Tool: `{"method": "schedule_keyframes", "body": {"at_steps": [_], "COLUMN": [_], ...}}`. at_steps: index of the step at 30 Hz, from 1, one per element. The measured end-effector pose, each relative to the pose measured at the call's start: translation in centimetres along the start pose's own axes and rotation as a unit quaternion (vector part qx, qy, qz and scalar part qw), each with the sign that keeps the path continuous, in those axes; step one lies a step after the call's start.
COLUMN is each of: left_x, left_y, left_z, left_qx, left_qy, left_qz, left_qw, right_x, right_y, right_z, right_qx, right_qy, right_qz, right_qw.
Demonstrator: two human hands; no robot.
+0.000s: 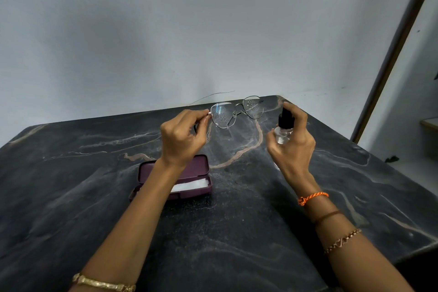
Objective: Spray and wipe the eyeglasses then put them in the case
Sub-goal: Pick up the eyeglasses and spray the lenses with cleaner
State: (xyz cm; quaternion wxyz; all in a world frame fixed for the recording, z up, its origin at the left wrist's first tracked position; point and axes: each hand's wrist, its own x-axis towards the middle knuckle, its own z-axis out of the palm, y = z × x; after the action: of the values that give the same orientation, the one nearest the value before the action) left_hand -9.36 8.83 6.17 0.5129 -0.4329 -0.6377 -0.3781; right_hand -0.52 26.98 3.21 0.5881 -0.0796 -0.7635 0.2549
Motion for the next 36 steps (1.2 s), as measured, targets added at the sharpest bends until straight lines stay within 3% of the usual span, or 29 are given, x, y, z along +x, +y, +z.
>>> {"method": "schedule_keyframes", "body": {"at_steps": [5,12,25,28,32,34,36], "left_x": [-0.1,1.0,0.5,0.5,0.2,0.0,-0.4], "left_y": [0.1,0.0,-0.2,-0.3,-1.2,-2.2,-3.3], "left_z": [-0.1,-0.9,-2.3,-3.6,-5.8,-6.9,-7.9], "left_qx": [0.004,-0.010,-0.006,0.008,0.013,0.005,-0.007], "left_qy": [-0.006,0.041,0.065,0.075,0.078,0.087,0.107], "left_qz": [-0.006,-0.058,-0.123,-0.127,-0.135,-0.148,-0.168], "left_qw": [1.000,0.997,0.990,0.989,0.988,0.985,0.980], "right_x": [-0.7,-1.7,-2.6,-2.3,-2.3,-2.6,-3.0], "right_y": [0.2,0.5,0.0,-0.8,-2.4,-3.9,-5.5], "right_z": [0.3,2.0,2.0,1.9,1.5,1.8,2.4], "right_qx": [0.014,0.101,0.105,0.069,0.071,0.078,0.066], "right_qy": [0.016,-0.047,-0.078,-0.037,0.081,0.058,-0.037], "right_qz": [0.014,0.099,0.100,0.042,-0.082,-0.127,-0.148], "right_qw": [1.000,0.989,0.986,0.996,0.991,0.987,0.986]}}
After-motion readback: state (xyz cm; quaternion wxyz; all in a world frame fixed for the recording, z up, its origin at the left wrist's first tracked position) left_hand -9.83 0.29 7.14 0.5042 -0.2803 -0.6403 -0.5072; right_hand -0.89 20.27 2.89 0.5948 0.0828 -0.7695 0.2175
